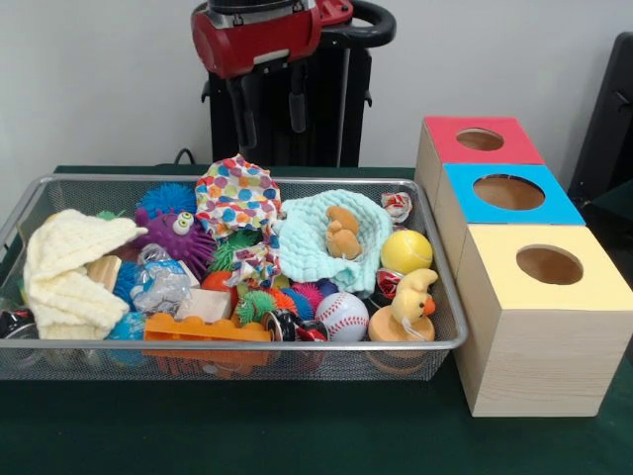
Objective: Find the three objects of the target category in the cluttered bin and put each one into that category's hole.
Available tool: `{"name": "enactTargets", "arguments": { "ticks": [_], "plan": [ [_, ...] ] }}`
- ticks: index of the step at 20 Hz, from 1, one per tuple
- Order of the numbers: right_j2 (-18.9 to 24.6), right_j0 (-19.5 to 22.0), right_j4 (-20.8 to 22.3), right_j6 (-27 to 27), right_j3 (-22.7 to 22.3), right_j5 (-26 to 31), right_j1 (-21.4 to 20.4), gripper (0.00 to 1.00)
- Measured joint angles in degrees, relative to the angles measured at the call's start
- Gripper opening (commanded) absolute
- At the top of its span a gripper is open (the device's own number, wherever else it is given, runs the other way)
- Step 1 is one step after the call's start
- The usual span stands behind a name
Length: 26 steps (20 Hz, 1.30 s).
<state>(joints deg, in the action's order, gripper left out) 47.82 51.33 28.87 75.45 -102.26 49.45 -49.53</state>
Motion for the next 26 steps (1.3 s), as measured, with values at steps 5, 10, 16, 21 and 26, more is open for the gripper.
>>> {"name": "enactTargets", "arguments": {
  "ticks": [5, 10, 16, 21, 26],
  "plan": [
    [0.77, -0.01, 1.1, -1.61, 2.61, 2.03, 1.9, 1.0],
    [0.96, 0.0, 2.12, -4.41, 6.05, 4.63, 4.03, 1.0],
    [1.06, 0.01, 3.01, -8.45, 10.53, 7.43, 6.57, 1.0],
    [1.21, 0.01, 3.75, -11.4, 13.07, 7.97, 7.88, 1.0],
    [1.37, -0.03, 4.12, -14.07, 15.25, 7.97, 8.75, 1.0]
  ]
}}
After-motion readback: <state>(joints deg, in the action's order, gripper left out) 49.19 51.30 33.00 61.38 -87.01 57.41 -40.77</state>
